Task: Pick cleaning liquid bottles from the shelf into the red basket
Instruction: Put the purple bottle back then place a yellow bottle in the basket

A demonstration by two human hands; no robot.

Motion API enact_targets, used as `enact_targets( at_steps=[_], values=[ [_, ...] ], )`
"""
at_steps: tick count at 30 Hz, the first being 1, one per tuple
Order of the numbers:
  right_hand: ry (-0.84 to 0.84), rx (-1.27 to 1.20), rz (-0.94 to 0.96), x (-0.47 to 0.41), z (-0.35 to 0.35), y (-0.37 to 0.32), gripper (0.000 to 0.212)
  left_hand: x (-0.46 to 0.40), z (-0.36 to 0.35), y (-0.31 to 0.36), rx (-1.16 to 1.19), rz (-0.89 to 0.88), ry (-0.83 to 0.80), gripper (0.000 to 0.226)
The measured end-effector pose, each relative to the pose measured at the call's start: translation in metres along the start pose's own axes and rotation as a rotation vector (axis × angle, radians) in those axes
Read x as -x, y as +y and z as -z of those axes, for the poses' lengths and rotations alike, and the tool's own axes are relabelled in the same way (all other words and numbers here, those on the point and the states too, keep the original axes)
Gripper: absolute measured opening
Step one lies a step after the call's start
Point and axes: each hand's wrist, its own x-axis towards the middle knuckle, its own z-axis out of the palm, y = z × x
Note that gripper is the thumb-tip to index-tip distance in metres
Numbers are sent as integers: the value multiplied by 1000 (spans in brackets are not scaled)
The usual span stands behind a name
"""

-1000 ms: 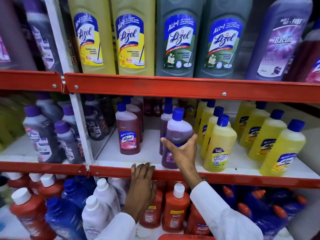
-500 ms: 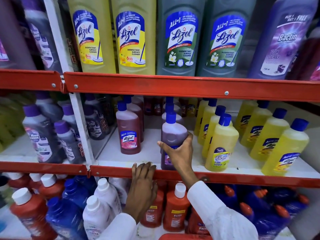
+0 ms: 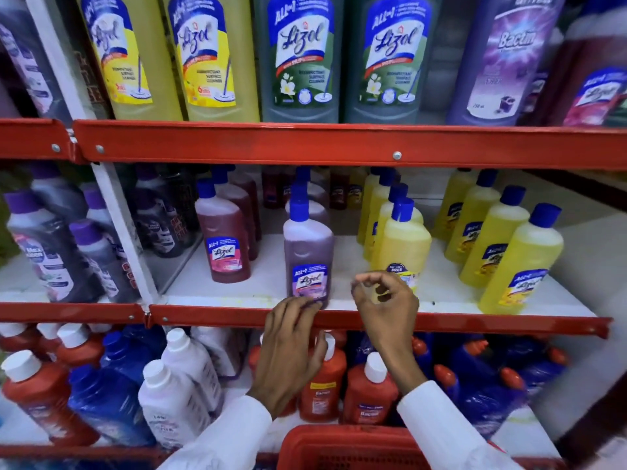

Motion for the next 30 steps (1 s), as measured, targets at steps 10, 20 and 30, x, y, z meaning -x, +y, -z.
enact_targets(
  at_steps=[10,20,30],
  values=[
    [76,209,-208,-58,17,21,108,-23,-31,63,-168,-11,-250,55],
    [-210,-425,-231,-90,62,21,68,-19,-28,74,-59,97,-276,63],
    [-724,-1036,-212,-83,117,-33,67,-22,-33,72,-74,123,-270,57]
  ],
)
